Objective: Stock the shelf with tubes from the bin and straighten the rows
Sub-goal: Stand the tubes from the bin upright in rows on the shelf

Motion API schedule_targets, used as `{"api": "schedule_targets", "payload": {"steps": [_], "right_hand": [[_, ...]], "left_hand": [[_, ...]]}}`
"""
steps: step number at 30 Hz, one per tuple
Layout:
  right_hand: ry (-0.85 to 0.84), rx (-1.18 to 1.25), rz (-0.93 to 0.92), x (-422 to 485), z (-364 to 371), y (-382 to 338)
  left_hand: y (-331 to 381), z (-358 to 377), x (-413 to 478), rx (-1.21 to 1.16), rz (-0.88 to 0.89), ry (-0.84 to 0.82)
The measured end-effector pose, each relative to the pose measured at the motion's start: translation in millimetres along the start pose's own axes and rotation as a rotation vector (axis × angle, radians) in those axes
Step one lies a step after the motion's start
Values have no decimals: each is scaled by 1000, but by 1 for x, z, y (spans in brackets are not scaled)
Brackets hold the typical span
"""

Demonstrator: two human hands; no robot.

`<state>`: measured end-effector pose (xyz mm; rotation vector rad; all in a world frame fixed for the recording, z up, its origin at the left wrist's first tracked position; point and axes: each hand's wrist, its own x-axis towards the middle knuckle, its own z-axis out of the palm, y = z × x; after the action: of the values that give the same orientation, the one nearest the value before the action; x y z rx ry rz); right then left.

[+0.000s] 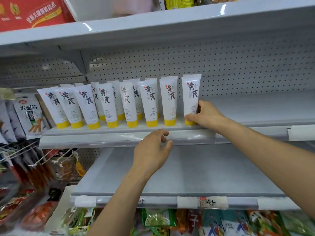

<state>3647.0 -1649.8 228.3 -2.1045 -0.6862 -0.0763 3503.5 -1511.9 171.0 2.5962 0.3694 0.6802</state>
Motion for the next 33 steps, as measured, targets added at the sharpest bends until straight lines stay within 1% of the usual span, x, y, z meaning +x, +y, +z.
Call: {"api": "schedule_targets", "payload": {"steps": [8,10,11,13,15,18,23,27,30,33], "right_hand": [[62,-86,3,-11,3,2],[112,-144,14,-20,3,5],[166,-187,2,-27,3,6],[277,-287,-99,-47,4,6],[288,-347,-222,-72,9,8],[167,-413,-313,-106,24,17],[-48,-453,-309,-144,51,32],[-206,-445,-338,-171,93,34],[-362,-422,-374,-186,139,27],[-523,-406,-381,-194,192,19]], "left_hand": [[-10,-5,-1,-49,16,-3],[-11,-6,-8,-48,13,-1],[-11,-6,-12,-52,11,-1],[-11,-6,-22,-65,4,4],[-11,-5,-33,-70,1,18],[-12,-1,-58,-89,-23,13],[-37,7,-117,-114,-128,-23],[-71,11,-166,-66,-213,-103],[-101,12,-196,-118,-314,-113],[-146,10,-222,-178,-473,-113]]}}
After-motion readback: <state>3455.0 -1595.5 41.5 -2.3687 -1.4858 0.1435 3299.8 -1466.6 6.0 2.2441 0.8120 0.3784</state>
